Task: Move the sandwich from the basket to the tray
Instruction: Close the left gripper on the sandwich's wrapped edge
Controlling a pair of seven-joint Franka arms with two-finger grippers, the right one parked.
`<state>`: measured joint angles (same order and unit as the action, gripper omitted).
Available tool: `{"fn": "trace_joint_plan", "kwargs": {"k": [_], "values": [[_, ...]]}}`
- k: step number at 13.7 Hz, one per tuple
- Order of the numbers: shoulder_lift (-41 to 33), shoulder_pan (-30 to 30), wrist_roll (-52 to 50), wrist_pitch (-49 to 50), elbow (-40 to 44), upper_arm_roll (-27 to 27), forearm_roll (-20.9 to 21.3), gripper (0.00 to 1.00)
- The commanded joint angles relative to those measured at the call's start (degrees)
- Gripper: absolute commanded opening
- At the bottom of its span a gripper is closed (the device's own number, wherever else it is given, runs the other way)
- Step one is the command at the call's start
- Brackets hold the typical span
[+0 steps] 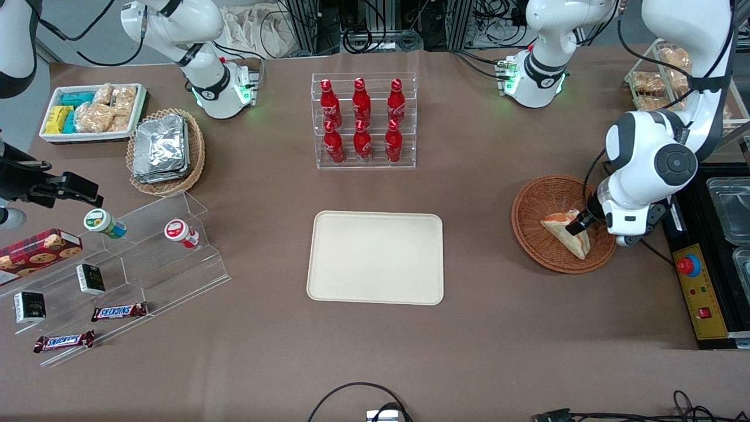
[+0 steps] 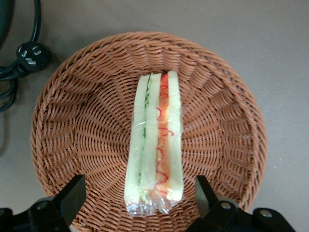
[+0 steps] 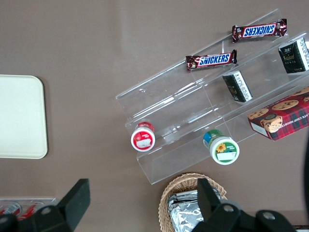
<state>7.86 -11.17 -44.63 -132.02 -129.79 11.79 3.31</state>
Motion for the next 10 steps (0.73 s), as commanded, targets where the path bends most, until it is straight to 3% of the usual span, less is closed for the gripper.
{"fn": "trace_joint_plan", "kwargs": {"k": [1, 6, 7, 10], "values": [[-0.1, -0.8, -1.9, -2.9, -2.4, 0.4, -0.2, 1.0], [1.6, -0.7, -4.6, -6.7, -4.9, 0.4, -0.2, 1.0], [2.1, -0.7, -4.6, -6.7, -4.8, 0.4, -0.2, 0.95], [2.7, -0.5, -4.8, -6.1, -4.2, 0.5, -0.2, 0.31]]}}
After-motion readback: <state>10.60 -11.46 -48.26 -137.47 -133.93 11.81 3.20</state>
